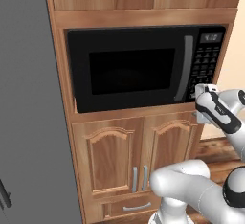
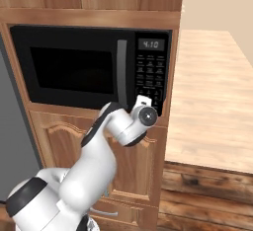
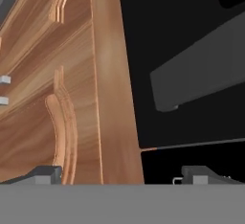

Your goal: Remove the pear from the bowl and place it on the small plate. Then place the bowl with only the shrimp in the microwave, close the door, and press the start button to microwave the shrimp.

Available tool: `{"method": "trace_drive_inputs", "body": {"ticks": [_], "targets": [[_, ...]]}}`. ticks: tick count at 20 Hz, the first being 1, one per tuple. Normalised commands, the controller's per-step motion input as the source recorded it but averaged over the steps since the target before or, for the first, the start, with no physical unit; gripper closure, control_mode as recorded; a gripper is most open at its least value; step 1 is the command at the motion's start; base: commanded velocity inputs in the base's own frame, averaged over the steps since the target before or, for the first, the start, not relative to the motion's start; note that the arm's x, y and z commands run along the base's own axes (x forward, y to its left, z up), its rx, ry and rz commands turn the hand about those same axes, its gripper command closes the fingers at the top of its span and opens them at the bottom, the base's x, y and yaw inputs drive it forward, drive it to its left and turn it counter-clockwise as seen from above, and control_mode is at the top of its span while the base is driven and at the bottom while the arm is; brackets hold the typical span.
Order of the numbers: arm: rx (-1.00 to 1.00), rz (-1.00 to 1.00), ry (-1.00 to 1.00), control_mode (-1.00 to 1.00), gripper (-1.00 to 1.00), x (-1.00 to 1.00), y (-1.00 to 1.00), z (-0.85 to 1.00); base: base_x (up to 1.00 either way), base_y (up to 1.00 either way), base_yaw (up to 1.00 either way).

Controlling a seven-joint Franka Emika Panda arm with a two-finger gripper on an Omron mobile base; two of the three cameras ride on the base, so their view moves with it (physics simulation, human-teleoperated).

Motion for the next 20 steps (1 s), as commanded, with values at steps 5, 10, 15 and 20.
{"method": "trace_drive_inputs", "body": {"ticks": [5, 10, 15, 20], "targets": [[0.0, 0.0, 0.0, -1.0, -1.0, 0.1, -0.09, 0.0, 0.0, 0.0, 0.0], [0.0, 0.0, 0.0, -1.0, -1.0, 0.08, -0.06, -0.03, 0.0, 0.0, 0.0], [0.0, 0.0, 0.0, -1.0, -1.0, 0.11, -0.01, -0.08, 0.0, 0.0, 0.0], [0.0, 0.0, 0.0, -1.0, -1.0, 0.14, 0.0, -0.09, 0.0, 0.0, 0.0]]}}
